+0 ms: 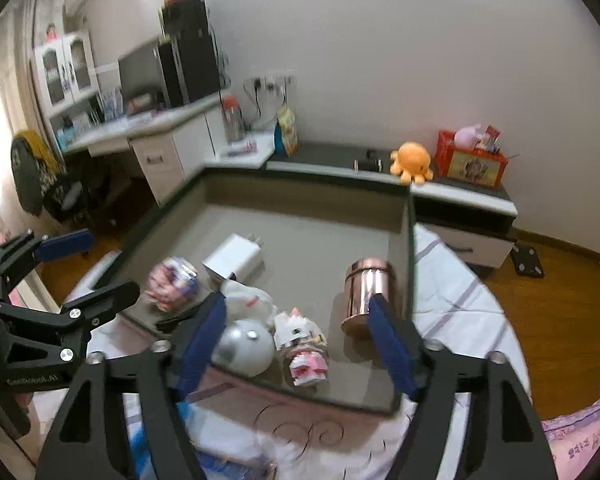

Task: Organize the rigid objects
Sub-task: 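Withdraw both tools from the pink box back over the table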

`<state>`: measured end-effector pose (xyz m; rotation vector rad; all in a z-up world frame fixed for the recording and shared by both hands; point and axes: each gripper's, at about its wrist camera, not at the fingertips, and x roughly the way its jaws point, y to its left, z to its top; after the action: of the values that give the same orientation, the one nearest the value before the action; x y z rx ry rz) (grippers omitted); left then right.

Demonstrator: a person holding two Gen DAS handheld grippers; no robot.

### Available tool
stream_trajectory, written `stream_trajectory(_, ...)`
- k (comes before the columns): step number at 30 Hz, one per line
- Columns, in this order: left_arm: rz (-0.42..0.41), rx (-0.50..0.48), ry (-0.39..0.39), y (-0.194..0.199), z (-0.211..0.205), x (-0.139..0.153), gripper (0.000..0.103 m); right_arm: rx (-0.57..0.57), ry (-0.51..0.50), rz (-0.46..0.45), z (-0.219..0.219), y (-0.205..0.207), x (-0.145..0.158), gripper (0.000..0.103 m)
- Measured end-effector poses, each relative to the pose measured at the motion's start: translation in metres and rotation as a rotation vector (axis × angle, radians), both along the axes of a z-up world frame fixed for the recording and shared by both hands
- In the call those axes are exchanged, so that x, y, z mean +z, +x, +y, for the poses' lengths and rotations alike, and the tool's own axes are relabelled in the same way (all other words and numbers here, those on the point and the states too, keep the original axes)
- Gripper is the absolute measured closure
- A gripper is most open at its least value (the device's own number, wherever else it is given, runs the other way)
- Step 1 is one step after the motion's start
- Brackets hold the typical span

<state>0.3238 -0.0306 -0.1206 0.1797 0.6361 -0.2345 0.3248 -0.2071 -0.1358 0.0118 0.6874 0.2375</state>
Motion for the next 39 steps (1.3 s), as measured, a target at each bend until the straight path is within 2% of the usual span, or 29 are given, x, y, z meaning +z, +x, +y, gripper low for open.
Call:
stream_trajectory(3, -0.089, 0.031, -0.027, -0.04, 0.011, 0.023, 0.001, -0.011, 0.035, -0.073, -0.005, -0.035, 0.025, 0.021)
stream_trajectory(8, -0.233, 0.075, -0.058, -0.109, 0.022, 0.053, 0.0, -0.028, 0.057, -0.213, -0.007, -0.109, 0.057, 0.013)
stream_trajectory(10, -0.277, 0.082, -0.065, -0.135, 0.023, 0.06, 0.0, -0.034, 0.055, -0.265, -0.004, -0.137, 0.065, 0.0)
stream_trajectory(14, -0.349, 0.098, -0.072, -0.182, 0.019, 0.066, 0.0, -0.042, 0.034, -0.344, 0.0, -0.178, 0.072, 0.0)
stream_trajectory(21, -0.41, 0.113, -0.07, -0.239, 0.017, 0.071, 0.0, -0.131, 0.027, -0.463, 0.009, -0.241, 0.078, 0.0)
stream_trajectory(25, -0.449, 0.117, -0.082, -0.263, 0.02, 0.075, 0.0, -0.184, 0.019, -0.501, 0.012, -0.272, 0.078, 0.0)
stream_trajectory(30, -0.497, 0.126, -0.131, -0.287, 0.025, 0.076, 0.0, -0.219, 0.016, -0.538, 0.012, -0.298, 0.079, 0.0)
stream_trajectory(39, -0.503, 0.125, -0.1, -0.299, 0.023, 0.072, 0.0, -0.238, 0.01, -0.545, 0.013, -0.316, 0.074, 0.0)
